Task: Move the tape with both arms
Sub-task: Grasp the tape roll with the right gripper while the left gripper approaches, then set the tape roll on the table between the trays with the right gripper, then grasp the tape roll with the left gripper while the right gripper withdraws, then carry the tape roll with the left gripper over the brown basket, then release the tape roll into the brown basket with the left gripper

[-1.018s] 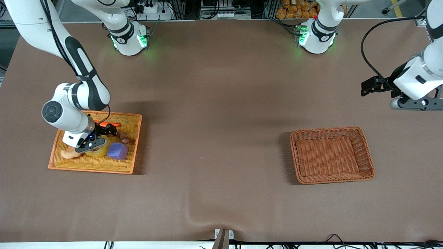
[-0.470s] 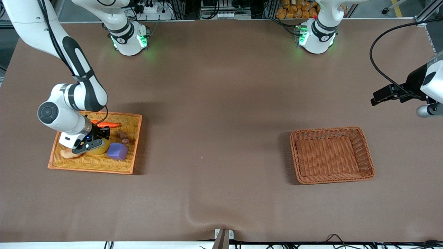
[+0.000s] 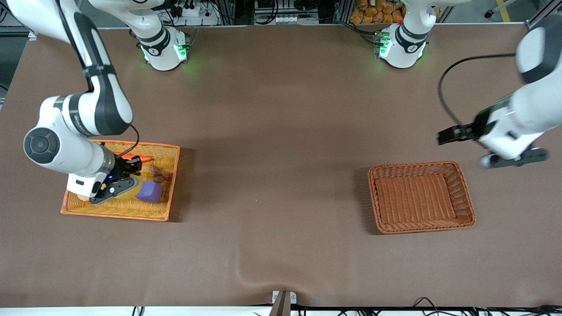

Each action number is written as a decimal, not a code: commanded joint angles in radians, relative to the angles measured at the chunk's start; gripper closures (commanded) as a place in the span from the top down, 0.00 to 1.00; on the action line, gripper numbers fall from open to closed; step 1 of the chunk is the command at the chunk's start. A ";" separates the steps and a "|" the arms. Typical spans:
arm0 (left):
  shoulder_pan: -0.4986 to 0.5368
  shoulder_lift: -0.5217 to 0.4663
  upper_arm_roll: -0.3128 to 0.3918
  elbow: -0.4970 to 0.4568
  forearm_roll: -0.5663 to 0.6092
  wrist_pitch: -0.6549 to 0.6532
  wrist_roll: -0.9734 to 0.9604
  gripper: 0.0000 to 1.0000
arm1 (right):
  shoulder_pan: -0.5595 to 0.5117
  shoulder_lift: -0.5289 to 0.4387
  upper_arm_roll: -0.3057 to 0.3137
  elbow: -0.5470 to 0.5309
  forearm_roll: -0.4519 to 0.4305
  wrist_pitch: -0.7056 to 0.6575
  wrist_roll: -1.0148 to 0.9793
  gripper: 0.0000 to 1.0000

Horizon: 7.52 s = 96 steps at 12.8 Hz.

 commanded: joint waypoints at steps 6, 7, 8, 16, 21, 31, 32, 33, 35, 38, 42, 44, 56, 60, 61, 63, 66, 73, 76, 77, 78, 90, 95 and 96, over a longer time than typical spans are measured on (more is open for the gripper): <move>-0.219 0.191 0.002 0.054 0.027 0.078 -0.248 1.00 | 0.475 0.419 -0.004 0.476 0.132 0.043 0.694 0.00; -0.222 0.212 0.001 0.054 0.023 0.099 -0.249 1.00 | 0.532 0.474 -0.005 0.492 0.155 0.127 0.751 0.00; -0.233 0.232 0.001 0.055 0.023 0.116 -0.249 1.00 | 0.567 0.517 -0.007 0.500 0.154 0.195 0.803 0.00; -0.270 0.292 0.002 0.028 0.033 0.293 -0.347 1.00 | 0.565 0.497 -0.010 0.494 0.162 0.118 0.810 1.00; -0.308 0.266 -0.013 -0.040 0.046 0.329 -0.450 1.00 | 0.350 0.130 -0.016 0.226 0.146 -0.024 0.611 1.00; -0.481 0.474 -0.028 0.112 0.017 0.447 -0.918 1.00 | -0.036 -0.238 -0.025 0.096 0.013 -0.242 0.401 1.00; -0.488 0.475 -0.030 0.111 0.017 0.496 -0.965 1.00 | -0.082 -0.240 -0.025 0.128 0.013 -0.275 0.320 1.00; -0.497 0.479 -0.030 0.109 0.017 0.539 -1.011 1.00 | -0.114 -0.238 -0.025 0.159 0.021 -0.330 0.278 1.00; -0.541 0.505 -0.027 0.109 0.025 0.607 -1.096 1.00 | -0.144 -0.241 -0.028 0.198 0.021 -0.404 0.280 1.00; -0.622 0.579 -0.018 0.108 0.063 0.703 -1.218 1.00 | -0.190 -0.240 -0.028 0.250 0.024 -0.459 0.335 1.00; -0.653 0.617 -0.019 0.106 0.207 0.727 -1.352 1.00 | -0.190 -0.240 -0.027 0.273 0.013 -0.498 0.414 1.00; -0.664 0.634 -0.018 0.106 0.261 0.727 -1.372 0.61 | -0.193 -0.238 -0.028 0.282 0.013 -0.496 0.397 1.00; -0.418 0.196 -0.030 -0.025 0.237 0.380 -1.270 0.00 | -0.228 -0.229 -0.024 0.305 -0.001 -0.487 0.259 1.00; -0.168 0.128 -0.027 -0.118 0.209 0.355 -0.999 0.00 | -0.227 -0.229 -0.024 0.305 -0.015 -0.487 0.259 1.00; -0.103 0.116 -0.028 -0.142 0.211 0.359 -0.910 0.00 | -0.225 -0.229 -0.024 0.305 -0.015 -0.487 0.259 1.00; -0.025 0.087 -0.028 -0.203 0.211 0.421 -0.820 0.00 | -0.227 -0.229 -0.024 0.305 -0.016 -0.487 0.259 1.00; 0.028 0.016 -0.028 -0.415 0.220 0.654 -0.808 0.00 | -0.228 -0.228 -0.024 0.305 -0.015 -0.487 0.259 1.00; 0.101 0.123 -0.019 -0.492 0.260 0.845 -0.794 0.00 | -0.231 -0.228 -0.024 0.305 0.007 -0.484 0.261 1.00; 0.123 0.122 -0.021 -0.492 0.270 0.843 -0.788 1.00 | -0.238 -0.229 -0.024 0.305 0.010 -0.486 0.260 1.00; 0.118 0.120 -0.021 -0.492 0.272 0.839 -0.788 1.00 | -0.239 -0.229 -0.024 0.305 0.010 -0.487 0.264 1.00; 0.118 0.117 -0.022 -0.492 0.270 0.836 -0.788 1.00 | -0.242 -0.229 -0.024 0.305 0.010 -0.487 0.264 1.00; 0.123 -0.052 -0.047 -0.284 0.183 0.440 -0.070 1.00 | -0.251 -0.238 -0.024 0.304 0.065 -0.516 0.270 1.00; 0.127 -0.200 -0.051 -0.271 0.077 0.319 0.252 1.00 | -0.256 -0.235 -0.022 0.300 0.064 -0.518 0.260 1.00; 0.127 -0.208 -0.050 -0.242 0.077 0.269 0.254 1.00 | -0.253 -0.237 -0.021 0.300 0.065 -0.522 0.261 1.00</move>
